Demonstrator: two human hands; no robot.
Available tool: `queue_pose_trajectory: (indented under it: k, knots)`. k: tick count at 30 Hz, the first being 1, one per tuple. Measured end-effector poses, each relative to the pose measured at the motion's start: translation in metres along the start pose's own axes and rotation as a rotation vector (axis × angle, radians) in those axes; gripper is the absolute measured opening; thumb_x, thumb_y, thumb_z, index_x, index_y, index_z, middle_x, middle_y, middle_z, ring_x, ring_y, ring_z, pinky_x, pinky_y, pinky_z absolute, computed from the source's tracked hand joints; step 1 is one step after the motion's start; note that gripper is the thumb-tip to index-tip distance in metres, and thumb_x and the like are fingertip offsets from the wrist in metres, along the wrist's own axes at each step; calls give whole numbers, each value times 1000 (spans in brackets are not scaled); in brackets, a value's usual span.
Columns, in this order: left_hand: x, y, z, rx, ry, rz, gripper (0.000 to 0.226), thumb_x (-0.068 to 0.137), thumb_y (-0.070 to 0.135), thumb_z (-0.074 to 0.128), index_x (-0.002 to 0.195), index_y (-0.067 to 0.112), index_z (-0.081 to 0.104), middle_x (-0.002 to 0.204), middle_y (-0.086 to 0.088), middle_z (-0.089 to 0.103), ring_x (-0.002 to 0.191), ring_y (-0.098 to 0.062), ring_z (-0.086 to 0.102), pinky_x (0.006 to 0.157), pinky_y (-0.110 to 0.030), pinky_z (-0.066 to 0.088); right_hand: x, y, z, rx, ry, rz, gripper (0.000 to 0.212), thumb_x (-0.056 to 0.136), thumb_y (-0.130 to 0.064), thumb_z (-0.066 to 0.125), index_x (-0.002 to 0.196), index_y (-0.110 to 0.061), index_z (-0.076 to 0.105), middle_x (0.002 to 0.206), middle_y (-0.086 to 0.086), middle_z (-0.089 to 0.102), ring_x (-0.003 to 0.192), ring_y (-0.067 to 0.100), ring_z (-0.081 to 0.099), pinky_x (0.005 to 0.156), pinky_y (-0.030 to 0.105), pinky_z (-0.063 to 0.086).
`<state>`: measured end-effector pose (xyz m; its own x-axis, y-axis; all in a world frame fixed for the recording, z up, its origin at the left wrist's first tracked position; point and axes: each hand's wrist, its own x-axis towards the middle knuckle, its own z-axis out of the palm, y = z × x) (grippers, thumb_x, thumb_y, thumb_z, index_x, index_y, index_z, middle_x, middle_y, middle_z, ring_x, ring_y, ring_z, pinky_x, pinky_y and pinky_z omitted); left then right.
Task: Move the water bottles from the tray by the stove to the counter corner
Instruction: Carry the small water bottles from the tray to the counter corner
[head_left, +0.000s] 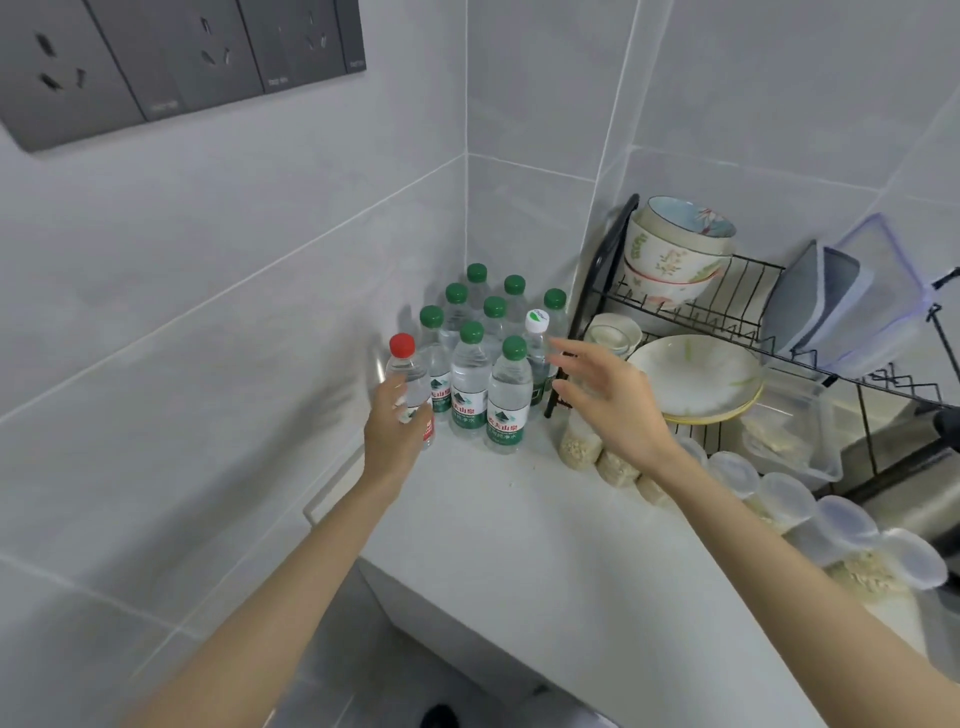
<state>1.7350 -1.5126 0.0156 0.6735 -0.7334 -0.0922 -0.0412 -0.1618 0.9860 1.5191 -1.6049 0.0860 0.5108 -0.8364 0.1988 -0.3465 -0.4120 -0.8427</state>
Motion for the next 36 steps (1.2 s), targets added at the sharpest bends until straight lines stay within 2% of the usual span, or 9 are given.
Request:
queue_pose_trajectory:
  k: [2, 5, 9, 14, 18, 23, 27, 30, 36]
  knots:
    - [-25, 16, 5, -9, -41, 26, 50, 89, 7, 60, 134, 22, 46, 130, 4, 49, 107, -9, 54, 76, -15, 45, -18, -5, -13, 42, -9, -12, 41, 89, -9, 64, 127, -25, 58, 121, -11, 67, 117, -5, 57, 102, 38, 48]
    - [-60, 37, 15, -3, -113, 63, 47, 90, 8, 59, 133, 21, 48, 128, 5, 54, 109, -12, 58, 89, -25, 48, -46, -11, -32, 91, -10, -18, 41, 90, -7, 63, 127, -23, 57, 121, -7, 67, 118, -2, 57, 104, 35, 47]
    - [-100, 60, 32, 26, -178, 131, 43, 91, 9, 58, 130, 25, 51, 128, 8, 55, 111, -9, 57, 75, -9, 44, -81, -15, -60, 104, 12, -18, 41, 90, -6, 63, 127, -23, 57, 118, -7, 68, 116, -3, 58, 101, 35, 49]
    - [-135, 79, 52, 30, -278, 193, 44, 91, 8, 58, 130, 26, 51, 127, 8, 55, 105, -4, 59, 65, -4, 46, -124, -21, -88, 70, 116, 13, 40, 89, -5, 64, 123, -25, 59, 116, -6, 68, 113, -2, 60, 101, 30, 49]
    - [-152, 91, 66, 65, -365, 246, 45, 91, 10, 57, 132, 28, 50, 128, 10, 56, 104, -2, 60, 77, -10, 46, -158, -25, -107, 21, 185, 69, 40, 89, -8, 65, 125, -23, 59, 117, -6, 68, 111, 6, 63, 104, 34, 47]
    - [-175, 110, 86, 51, -551, 299, 46, 93, 10, 57, 135, 25, 48, 129, 7, 55, 102, 3, 59, 73, -9, 45, -206, -35, -127, -52, 321, 117, 41, 89, -9, 65, 125, -27, 59, 117, -8, 68, 111, 0, 61, 104, 36, 46]
    - [-202, 124, 98, 49, -716, 337, 43, 92, 8, 57, 130, 27, 50, 134, 0, 55, 108, -7, 60, 83, -15, 48, -253, -50, -137, -104, 448, 169, 40, 89, -12, 64, 127, -27, 58, 118, -10, 67, 109, 0, 62, 103, 35, 48]
    - [-228, 133, 109, 49, -818, 380, 42, 92, 10, 58, 130, 27, 50, 132, 2, 56, 105, -4, 60, 74, -9, 47, -290, -61, -145, -134, 534, 205, 38, 89, -12, 64, 124, -27, 59, 117, -12, 67, 107, -1, 62, 100, 33, 50]
    - [-304, 148, 138, 42, -1063, 449, 44, 93, 11, 57, 135, 21, 48, 132, 1, 55, 107, -10, 60, 76, -12, 49, -377, -86, -163, -215, 735, 298, 41, 88, -12, 66, 126, -26, 59, 118, -9, 67, 108, 6, 64, 99, 34, 51]
